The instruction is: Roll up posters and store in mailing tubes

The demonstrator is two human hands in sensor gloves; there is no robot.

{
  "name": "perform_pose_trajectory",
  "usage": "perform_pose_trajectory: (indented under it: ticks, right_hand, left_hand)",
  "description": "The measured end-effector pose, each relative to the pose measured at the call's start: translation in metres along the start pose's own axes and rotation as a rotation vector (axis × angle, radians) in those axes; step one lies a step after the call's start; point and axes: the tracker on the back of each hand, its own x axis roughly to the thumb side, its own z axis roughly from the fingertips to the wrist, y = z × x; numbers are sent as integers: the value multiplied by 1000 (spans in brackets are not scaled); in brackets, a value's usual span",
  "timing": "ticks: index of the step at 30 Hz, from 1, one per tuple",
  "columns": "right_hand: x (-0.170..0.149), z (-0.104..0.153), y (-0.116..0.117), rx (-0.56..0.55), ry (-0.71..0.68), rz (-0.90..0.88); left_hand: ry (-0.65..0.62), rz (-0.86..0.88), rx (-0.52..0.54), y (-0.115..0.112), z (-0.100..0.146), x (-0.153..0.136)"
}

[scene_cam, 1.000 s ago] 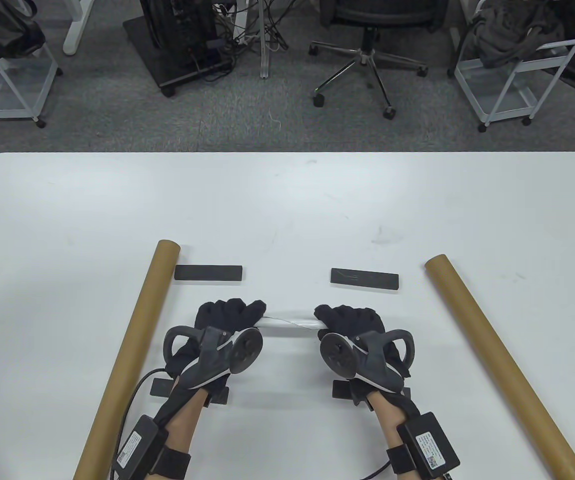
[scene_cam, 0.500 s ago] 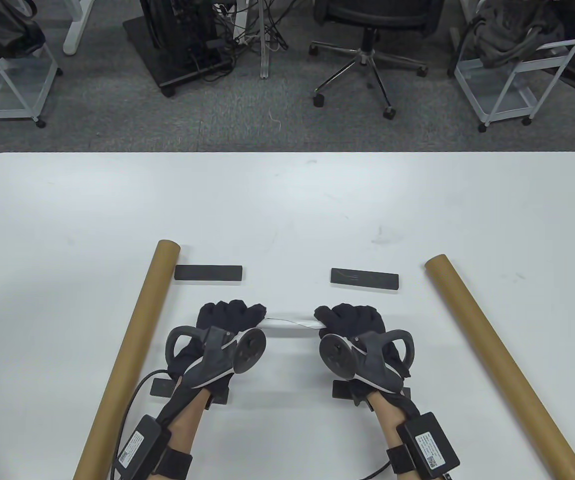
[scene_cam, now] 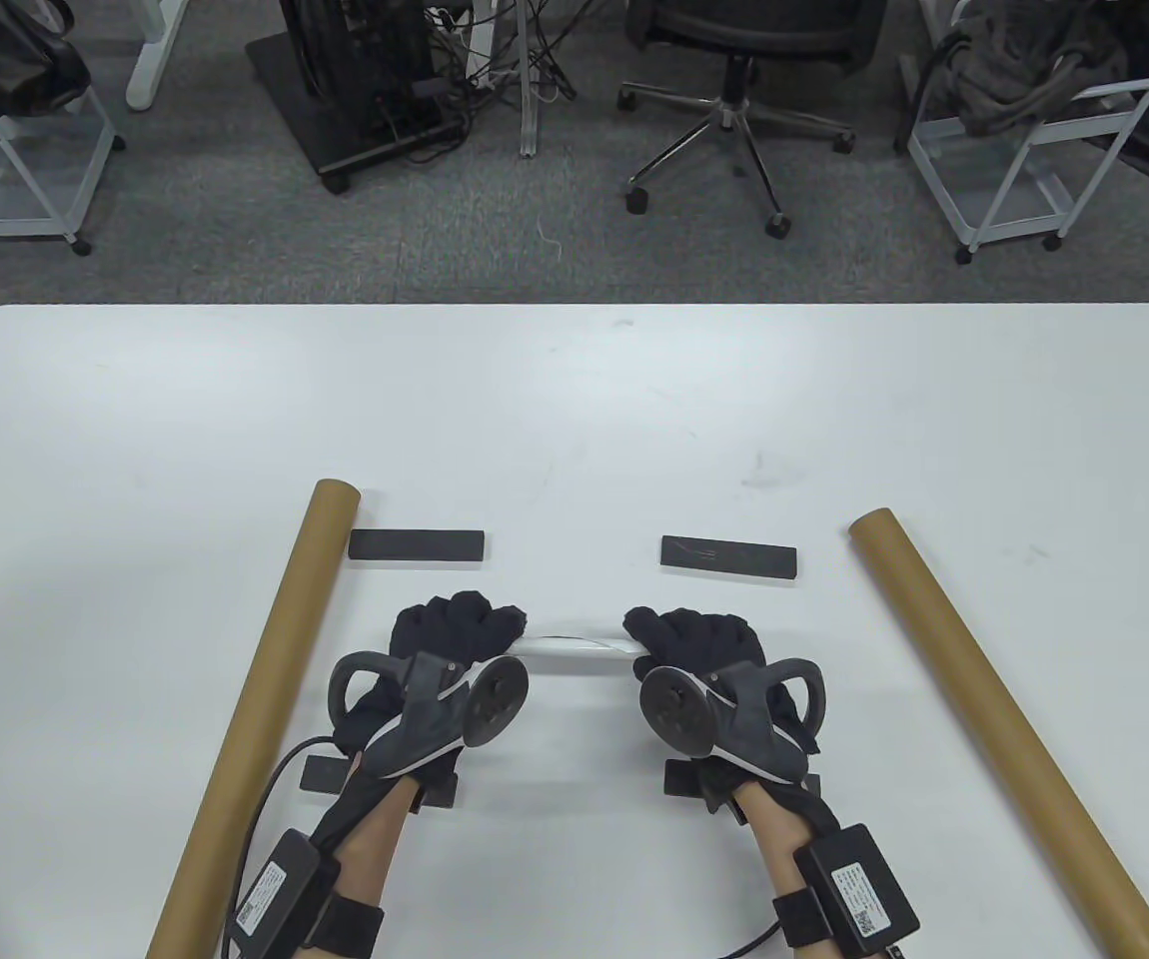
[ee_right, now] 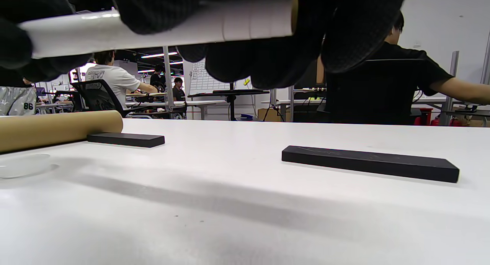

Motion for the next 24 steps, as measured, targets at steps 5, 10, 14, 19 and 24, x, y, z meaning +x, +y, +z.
perform_pose_trajectory:
  ticks: [5, 10, 14, 19, 24]
  right_hand:
    - [1, 0, 0, -5, -1, 23]
    - [-2, 0, -2, -20, 19, 29]
    - [-3, 0, -1, -14, 17, 26]
    - [1, 0, -1, -17, 13, 61]
    - [1, 0, 0, -23, 13, 48]
  left_hand:
    - [-3, 11, -8, -1, 0, 0]
    - [-20, 32, -17, 0, 0, 1]
    - [-20, 26, 4, 1, 0, 1]
    - [-11, 23, -5, -1, 0, 0]
    - [-10, 15, -10, -1, 0, 1]
